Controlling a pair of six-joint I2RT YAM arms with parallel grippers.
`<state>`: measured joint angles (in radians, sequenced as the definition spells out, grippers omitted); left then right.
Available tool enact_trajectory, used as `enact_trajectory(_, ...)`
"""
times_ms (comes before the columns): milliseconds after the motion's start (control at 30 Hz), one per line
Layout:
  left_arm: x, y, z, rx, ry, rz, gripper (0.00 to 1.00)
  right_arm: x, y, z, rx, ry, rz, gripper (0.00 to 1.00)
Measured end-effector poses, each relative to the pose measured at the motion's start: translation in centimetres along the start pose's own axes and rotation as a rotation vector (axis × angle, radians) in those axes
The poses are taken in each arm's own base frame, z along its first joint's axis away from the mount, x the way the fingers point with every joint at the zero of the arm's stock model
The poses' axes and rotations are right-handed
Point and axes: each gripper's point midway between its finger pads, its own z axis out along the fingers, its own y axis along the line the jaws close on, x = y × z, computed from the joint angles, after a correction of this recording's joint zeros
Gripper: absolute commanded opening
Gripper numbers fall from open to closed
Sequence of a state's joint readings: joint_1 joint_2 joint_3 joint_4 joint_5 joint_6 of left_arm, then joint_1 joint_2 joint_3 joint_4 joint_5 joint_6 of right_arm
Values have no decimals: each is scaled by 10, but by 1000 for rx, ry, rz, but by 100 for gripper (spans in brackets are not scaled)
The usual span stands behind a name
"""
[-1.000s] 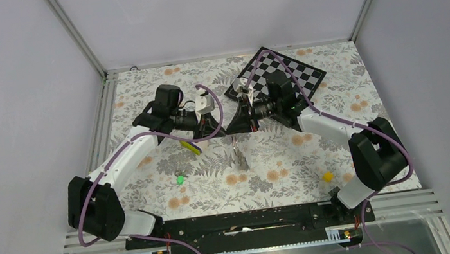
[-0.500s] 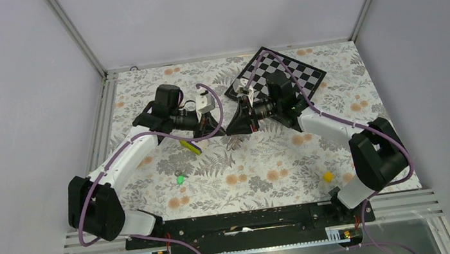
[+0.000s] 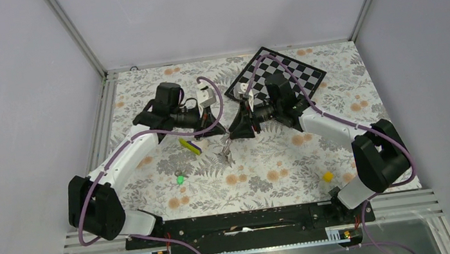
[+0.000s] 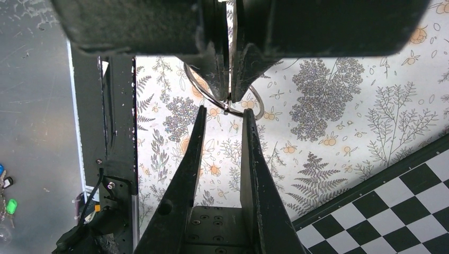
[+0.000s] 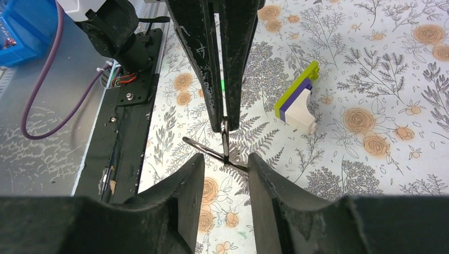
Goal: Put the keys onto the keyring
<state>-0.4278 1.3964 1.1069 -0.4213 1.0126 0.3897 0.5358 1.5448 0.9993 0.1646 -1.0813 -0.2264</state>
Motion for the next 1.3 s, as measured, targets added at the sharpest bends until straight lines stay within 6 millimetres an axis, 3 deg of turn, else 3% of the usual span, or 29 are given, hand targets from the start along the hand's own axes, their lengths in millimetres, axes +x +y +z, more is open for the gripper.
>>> enact_trajectory(467, -3, -2, 0, 2, -3, -64, 0, -1, -4, 0, 23, 1, -7, 27)
enact_trajectory(733, 0, -1, 3, 7, 2, -85, 0, -1, -3, -1, 18, 0, -11, 30)
enact_trajectory(1300, 1, 1, 6, 14, 6, -115, 0, -1, -2, 0, 13, -1, -8, 3)
